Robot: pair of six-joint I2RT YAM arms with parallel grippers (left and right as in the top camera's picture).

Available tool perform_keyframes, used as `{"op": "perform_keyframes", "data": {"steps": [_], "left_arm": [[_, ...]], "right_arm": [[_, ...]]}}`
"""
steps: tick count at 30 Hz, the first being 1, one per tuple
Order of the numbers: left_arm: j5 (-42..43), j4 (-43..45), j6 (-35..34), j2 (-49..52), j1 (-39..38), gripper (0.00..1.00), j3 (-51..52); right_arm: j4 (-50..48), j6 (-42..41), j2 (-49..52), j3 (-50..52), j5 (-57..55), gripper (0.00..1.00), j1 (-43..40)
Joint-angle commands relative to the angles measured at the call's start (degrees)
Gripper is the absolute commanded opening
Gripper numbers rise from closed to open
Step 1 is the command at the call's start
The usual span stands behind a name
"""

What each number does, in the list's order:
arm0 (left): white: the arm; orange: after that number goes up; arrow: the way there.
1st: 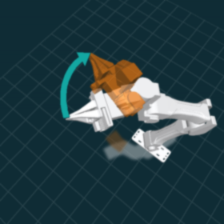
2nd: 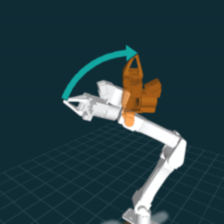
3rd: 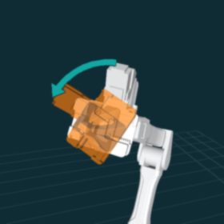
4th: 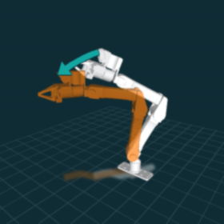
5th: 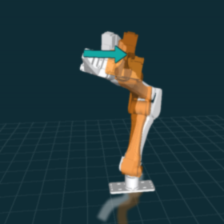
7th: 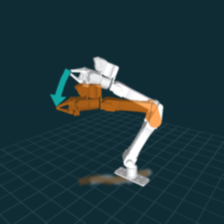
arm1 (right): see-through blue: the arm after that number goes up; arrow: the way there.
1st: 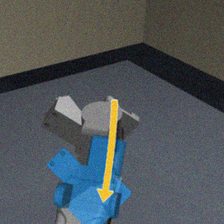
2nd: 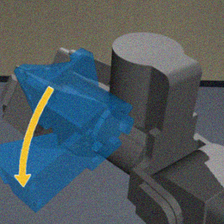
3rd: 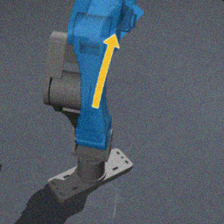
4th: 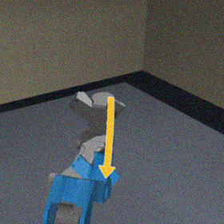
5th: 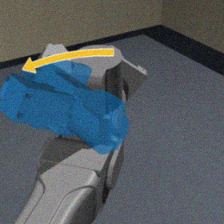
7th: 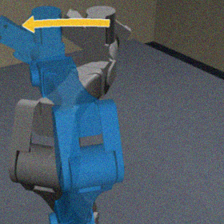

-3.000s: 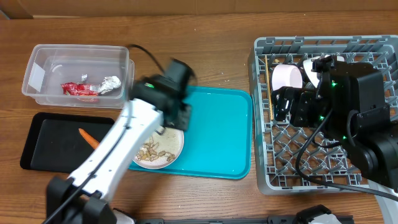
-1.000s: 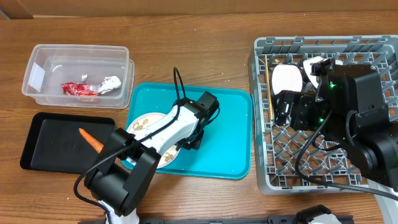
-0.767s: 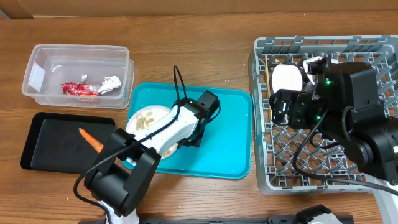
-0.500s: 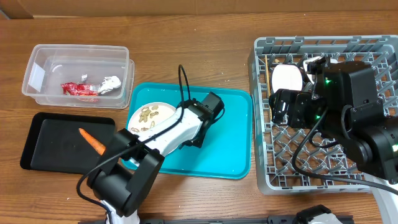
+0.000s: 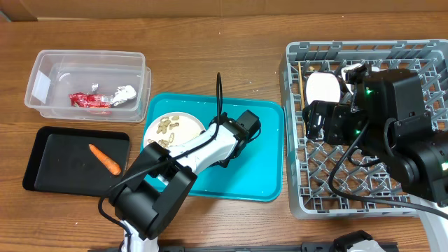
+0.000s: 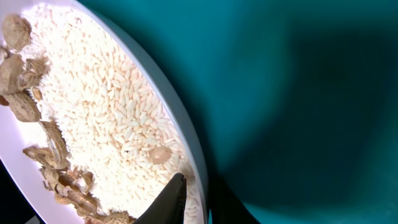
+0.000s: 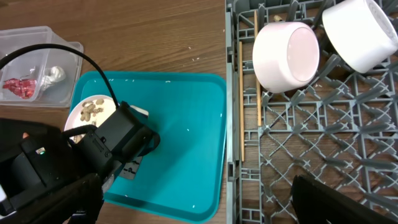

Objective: Sort waste into correct bins and load items into the dishwasher
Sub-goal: 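Grip the white plate's rim with the left gripper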

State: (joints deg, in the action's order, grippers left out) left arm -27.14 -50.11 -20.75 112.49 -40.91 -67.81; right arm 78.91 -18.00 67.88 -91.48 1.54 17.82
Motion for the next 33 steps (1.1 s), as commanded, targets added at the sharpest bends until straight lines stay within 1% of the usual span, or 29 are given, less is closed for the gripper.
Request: {"op": "perform_keyframes", "data": {"steps": [1,2,8,13,18,28,33], "left_arm": [[5.49,1.77,-0.04,5.07,0.37,0.06,2.08],[5.55,1.75,-0.02,5.07,0.37,0.04,2.08],[5.33,0.26,-0.04,5.05,0.37,0.04,1.90],[2.27,-4.22,-2.27,5.03,0.35,0.04,0.11],[3.45,-8.61,-4.26,4.96,0.13,0.04,-2.69],[4.76,-11.56,-5.09,3.26,-4.68,0.04,-5.49],[6.71,-12.96,-7.96,-0.46,-6.69,0.04,-5.49]], "right_arm": [[-0.15,-0.24,-0.07,-0.46,0.26,1.00,0.11],[-0.15,-0.24,-0.07,-0.46,0.26,1.00,0.11],[0.02,-0.24,-0.07,-0.46,0.26,1.00,0.11],[0.04,-0.24,-0.07,-0.46,0.26,1.00,0.11],[0.20,-0.24,-0.07,-0.46,0.24,1.00,0.11],[0.50,-0.22,-0.07,-0.46,0.07,1.00,0.11],[0.55,-0.22,-0.07,-0.46,0.07,1.00,0.11]]}}
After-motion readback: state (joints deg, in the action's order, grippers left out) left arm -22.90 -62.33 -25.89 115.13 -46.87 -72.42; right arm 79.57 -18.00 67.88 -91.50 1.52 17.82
